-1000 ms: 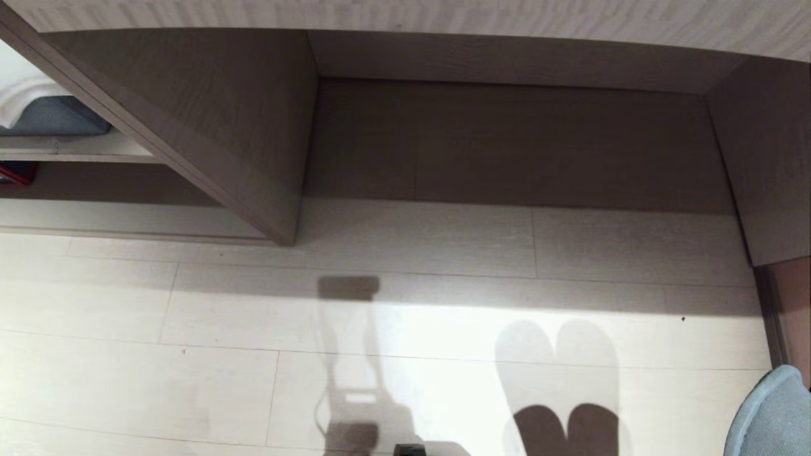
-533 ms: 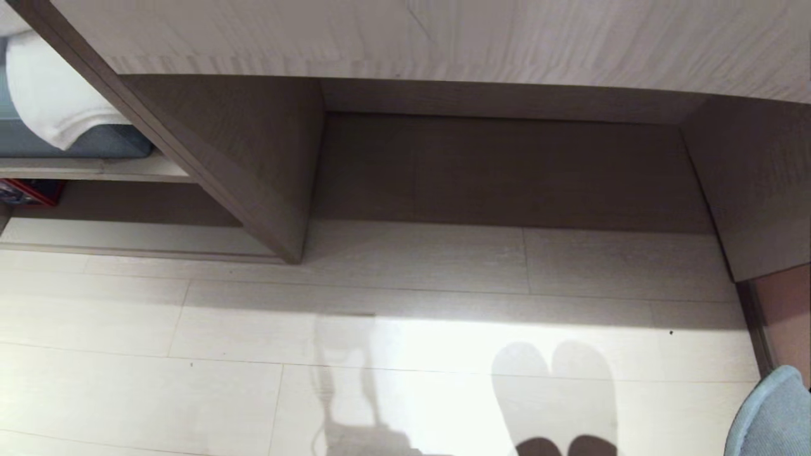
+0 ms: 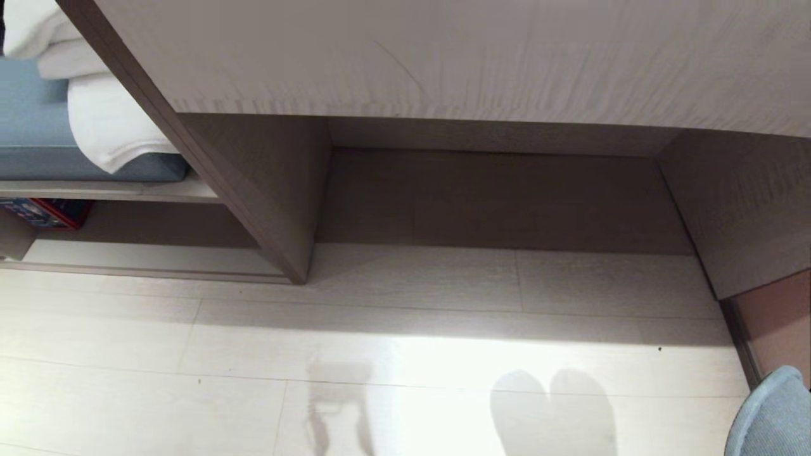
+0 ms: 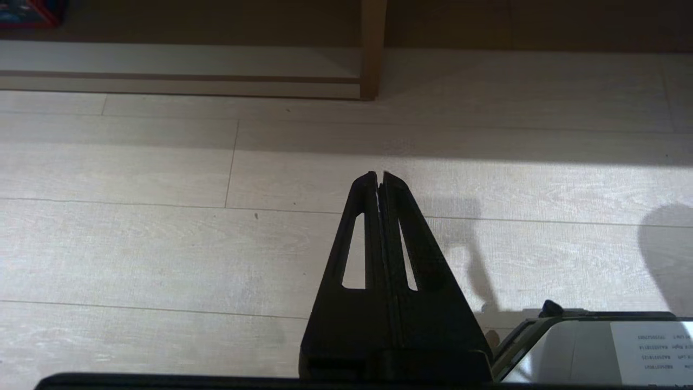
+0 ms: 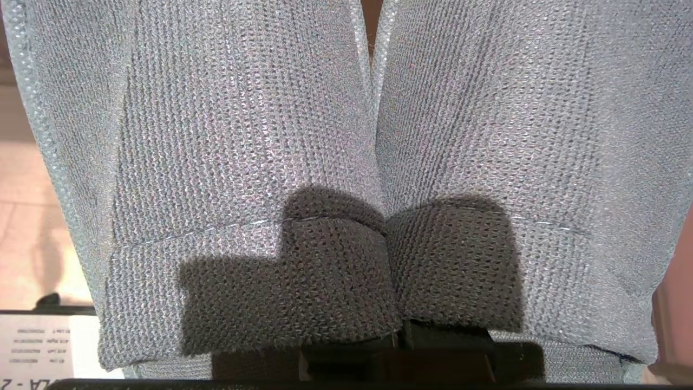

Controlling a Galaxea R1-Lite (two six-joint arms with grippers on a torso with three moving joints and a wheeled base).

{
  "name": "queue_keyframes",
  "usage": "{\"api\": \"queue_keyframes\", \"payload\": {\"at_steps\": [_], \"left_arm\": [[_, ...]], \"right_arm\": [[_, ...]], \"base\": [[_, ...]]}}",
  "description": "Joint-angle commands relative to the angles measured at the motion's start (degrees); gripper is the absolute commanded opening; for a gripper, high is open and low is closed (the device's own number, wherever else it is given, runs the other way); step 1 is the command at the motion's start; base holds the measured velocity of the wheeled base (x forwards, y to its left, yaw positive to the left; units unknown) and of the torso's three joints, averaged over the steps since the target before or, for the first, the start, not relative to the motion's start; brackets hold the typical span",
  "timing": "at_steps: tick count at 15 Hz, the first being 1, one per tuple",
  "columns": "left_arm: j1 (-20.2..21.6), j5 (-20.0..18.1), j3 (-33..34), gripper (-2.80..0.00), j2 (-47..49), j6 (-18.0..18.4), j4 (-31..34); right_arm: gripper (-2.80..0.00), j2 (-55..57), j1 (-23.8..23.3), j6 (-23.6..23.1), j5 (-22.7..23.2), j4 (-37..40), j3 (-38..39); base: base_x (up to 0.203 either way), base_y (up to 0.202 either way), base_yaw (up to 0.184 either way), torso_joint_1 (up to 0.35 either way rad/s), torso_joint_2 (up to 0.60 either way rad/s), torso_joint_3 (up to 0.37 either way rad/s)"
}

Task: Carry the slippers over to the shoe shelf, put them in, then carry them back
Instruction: Place the slippers into the shoe cabinet

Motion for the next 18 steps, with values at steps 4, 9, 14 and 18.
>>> {"api": "queue_keyframes", "payload": {"at_steps": [4, 9, 14, 18], "left_arm": [[0.0, 0.0, 0.0, -2.8, 0.07, -0.02, -0.02], [0.0, 0.0, 0.0, -2.8, 0.05, -0.02, -0.02], [0.0, 0.0, 0.0, -2.8, 0.07, -0.02, -0.02], [0.0, 0.0, 0.0, -2.8, 0.07, -0.02, -0.02]], "right_arm": [[-2.8, 0.07, 0.0, 2.29, -1.13, -0.01, 0.0], [-2.8, 0.07, 0.0, 1.1, -0.96, -0.1, 0.0], [-2.8, 0.07, 0.0, 1.01, -0.96, -0.1, 0.0], [-2.8, 0.07, 0.0, 1.01, -0.96, -0.1, 0.0]], "base": [[0.0, 0.0, 0.0, 0.004, 0.0, 0.204], [0.0, 0.0, 0.0, 0.003, 0.0, 0.202], [0.0, 0.0, 0.0, 0.003, 0.0, 0.201], [0.0, 0.0, 0.0, -0.002, 0.0, 0.205]]}}
